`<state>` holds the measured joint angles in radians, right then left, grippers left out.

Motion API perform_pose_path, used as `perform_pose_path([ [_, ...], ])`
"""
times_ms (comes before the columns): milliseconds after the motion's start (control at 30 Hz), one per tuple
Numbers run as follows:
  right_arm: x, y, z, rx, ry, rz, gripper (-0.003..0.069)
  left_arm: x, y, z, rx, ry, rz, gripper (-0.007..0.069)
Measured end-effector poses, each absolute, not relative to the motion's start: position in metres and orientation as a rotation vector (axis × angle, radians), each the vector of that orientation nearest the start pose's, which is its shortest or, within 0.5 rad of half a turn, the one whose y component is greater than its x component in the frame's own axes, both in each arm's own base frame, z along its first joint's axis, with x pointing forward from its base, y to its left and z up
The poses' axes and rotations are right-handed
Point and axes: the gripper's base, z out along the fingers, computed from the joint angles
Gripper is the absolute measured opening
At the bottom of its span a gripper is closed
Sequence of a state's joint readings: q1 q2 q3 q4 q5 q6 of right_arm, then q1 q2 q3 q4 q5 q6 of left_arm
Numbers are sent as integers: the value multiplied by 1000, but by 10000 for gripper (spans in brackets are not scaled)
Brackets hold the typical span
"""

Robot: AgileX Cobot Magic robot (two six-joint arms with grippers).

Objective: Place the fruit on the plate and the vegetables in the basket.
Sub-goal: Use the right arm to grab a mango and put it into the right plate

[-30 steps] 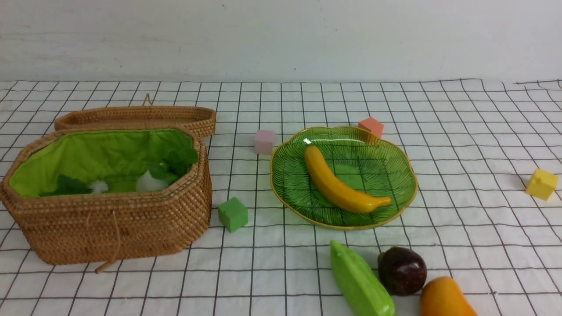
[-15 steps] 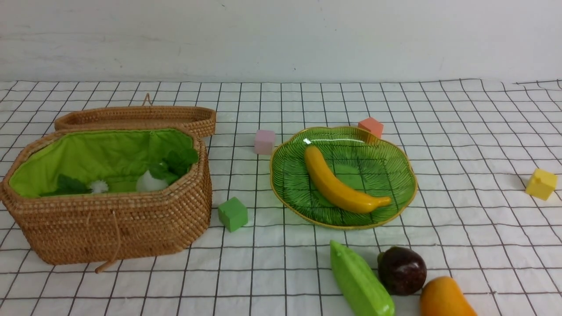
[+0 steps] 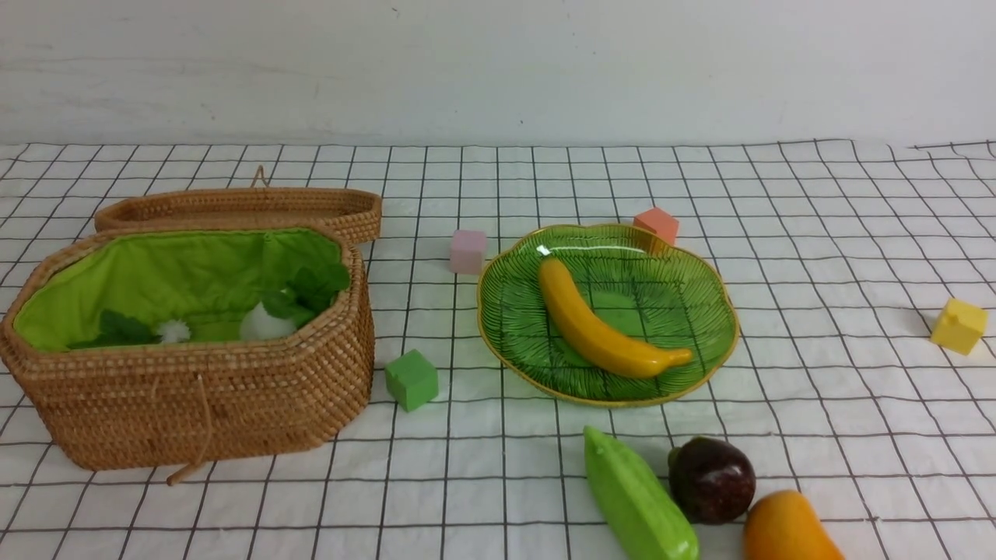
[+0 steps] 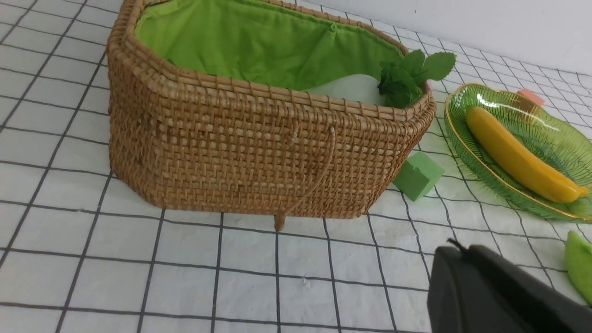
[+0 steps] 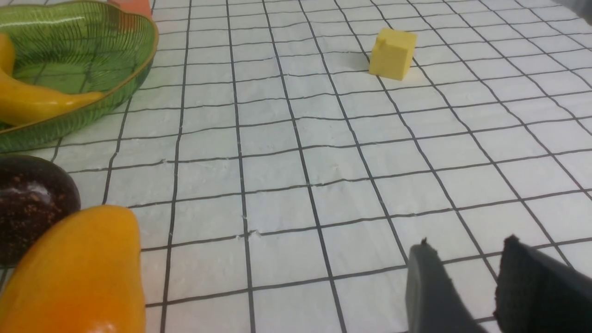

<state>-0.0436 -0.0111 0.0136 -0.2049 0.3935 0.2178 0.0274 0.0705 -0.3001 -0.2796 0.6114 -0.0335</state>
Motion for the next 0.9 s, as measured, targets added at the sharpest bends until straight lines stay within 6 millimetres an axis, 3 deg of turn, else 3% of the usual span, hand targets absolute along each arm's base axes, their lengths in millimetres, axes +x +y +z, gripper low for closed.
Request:
perform_pose_path([
  [67,51,-9,175,121,1868,-84,243,39,-13,249,-162,1833,-308,-13],
  [167,51,-9,175,121,1868,-84,243,44,-9,214,-171,1828,-260,-13],
  [200,51,-9,175,121,1868,-84,243,45,-9,213,-172,1820,-255,-13],
  [267,51,-9,175,121,1868,-84,243,52,-5,187,-168,1824,-192,-13],
  [333,51,-9,175,121,1868,-84,243,53,-3,175,-149,1851,-150,-13],
  [900,51,-11,175,86,1866,-140,243,52,-2,169,-120,1890,-103,-13],
])
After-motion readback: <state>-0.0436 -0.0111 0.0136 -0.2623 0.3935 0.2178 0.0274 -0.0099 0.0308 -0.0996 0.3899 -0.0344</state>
